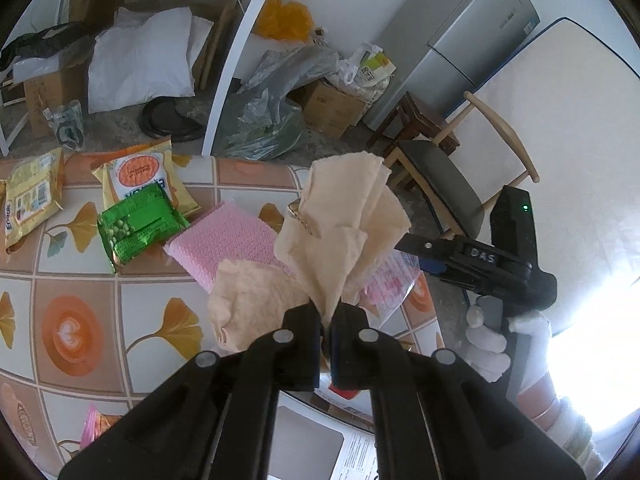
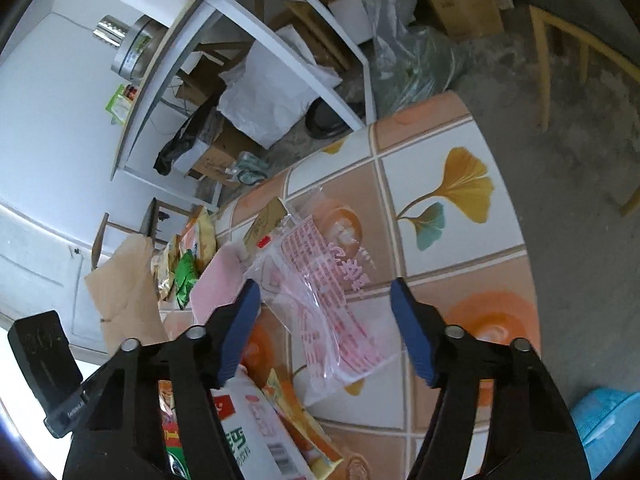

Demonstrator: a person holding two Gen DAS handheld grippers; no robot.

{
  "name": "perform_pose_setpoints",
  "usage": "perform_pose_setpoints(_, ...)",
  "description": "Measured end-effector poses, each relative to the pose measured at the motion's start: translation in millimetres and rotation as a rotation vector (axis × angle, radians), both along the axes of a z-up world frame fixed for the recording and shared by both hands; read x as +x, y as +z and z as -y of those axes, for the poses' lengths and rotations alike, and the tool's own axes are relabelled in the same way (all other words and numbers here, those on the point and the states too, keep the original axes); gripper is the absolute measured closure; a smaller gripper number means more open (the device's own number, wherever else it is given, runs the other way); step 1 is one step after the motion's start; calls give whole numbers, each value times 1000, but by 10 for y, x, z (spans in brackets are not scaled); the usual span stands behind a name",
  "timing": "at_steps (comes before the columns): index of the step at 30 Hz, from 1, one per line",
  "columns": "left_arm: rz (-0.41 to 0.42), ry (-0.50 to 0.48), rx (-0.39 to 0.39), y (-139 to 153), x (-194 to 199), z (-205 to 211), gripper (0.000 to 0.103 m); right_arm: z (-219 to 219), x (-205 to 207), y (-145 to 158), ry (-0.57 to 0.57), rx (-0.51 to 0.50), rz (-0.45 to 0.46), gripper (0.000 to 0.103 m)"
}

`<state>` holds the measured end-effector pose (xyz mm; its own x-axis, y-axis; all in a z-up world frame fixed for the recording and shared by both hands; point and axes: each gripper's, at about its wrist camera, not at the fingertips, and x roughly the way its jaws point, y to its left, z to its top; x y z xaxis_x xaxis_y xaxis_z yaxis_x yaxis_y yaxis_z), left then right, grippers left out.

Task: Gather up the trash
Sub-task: 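Lift the beige tissues with the left tool while the right tool grasps the clear plastic bag, then carry tissues and plastic bag to the blue wastebasket and open both tools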

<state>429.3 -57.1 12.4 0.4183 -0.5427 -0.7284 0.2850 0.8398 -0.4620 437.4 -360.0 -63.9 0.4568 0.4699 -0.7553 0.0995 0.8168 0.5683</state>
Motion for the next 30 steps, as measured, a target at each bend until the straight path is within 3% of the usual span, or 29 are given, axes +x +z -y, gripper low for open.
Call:
perform_pose_setpoints(6, -1, 6, -8, -8, -12, -45, 100, -48, -24, 19, 16, -3, -24, 87)
perform_pose_setpoints(10, 5, 16, -8, 4, -23, -81, 100, -23, -80, 55, 3, 22, -11, 98)
perform_pose_setpoints(20, 69, 28, -46, 208, -198, -200, 100, 60, -257, 381, -47, 32, 79, 101)
perform_pose_setpoints(30, 131, -21, -76, 560, -595, -205, 100, 187, -982, 976, -68, 52, 236, 101)
